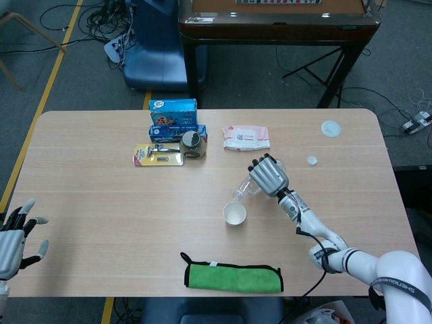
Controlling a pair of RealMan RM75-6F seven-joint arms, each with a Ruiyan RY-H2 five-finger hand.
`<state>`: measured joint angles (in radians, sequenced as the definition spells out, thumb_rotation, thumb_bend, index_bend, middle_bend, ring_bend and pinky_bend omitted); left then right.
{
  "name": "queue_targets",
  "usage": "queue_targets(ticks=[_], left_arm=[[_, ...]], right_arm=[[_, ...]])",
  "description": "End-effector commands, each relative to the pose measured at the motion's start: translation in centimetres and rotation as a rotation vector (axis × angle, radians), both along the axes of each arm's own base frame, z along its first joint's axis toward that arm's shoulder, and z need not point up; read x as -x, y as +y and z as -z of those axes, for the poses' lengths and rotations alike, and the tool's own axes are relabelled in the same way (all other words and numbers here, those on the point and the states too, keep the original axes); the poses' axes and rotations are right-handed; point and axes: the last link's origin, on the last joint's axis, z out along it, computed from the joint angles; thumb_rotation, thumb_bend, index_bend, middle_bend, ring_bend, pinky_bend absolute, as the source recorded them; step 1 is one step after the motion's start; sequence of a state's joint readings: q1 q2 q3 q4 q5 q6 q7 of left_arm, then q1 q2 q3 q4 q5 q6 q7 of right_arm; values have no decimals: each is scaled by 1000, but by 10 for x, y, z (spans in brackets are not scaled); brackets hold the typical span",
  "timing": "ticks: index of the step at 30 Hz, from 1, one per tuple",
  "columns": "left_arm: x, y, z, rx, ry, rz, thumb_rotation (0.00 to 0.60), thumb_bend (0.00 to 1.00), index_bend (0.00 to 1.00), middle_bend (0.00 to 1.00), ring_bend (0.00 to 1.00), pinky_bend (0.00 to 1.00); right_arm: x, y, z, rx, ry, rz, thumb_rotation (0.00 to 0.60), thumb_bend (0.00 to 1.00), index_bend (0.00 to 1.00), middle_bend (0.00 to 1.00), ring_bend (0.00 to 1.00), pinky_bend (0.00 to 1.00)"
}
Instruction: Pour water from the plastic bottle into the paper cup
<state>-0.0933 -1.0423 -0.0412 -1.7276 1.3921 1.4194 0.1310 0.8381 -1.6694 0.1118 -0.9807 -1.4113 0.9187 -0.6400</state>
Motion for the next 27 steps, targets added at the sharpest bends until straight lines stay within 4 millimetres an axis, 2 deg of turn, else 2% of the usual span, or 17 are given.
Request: queue_targets(ticks=[1, 18, 27], left_arm=[[0, 0, 0, 1, 1, 0, 600, 335, 332, 31, 72, 316], [1, 0, 0, 1, 2, -3, 600, 335, 332, 31, 74, 316], [0, 0, 0, -1, 4, -2, 600, 336, 332, 31, 74, 316]], right_arm=[[-1, 0, 1, 2, 24, -7, 600, 8, 650, 649, 548, 546], [1, -1, 0, 16, 157, -68, 600, 9, 650, 648, 548, 546], [-9, 1, 5, 22, 233, -136, 600, 9, 650, 645, 548, 546]])
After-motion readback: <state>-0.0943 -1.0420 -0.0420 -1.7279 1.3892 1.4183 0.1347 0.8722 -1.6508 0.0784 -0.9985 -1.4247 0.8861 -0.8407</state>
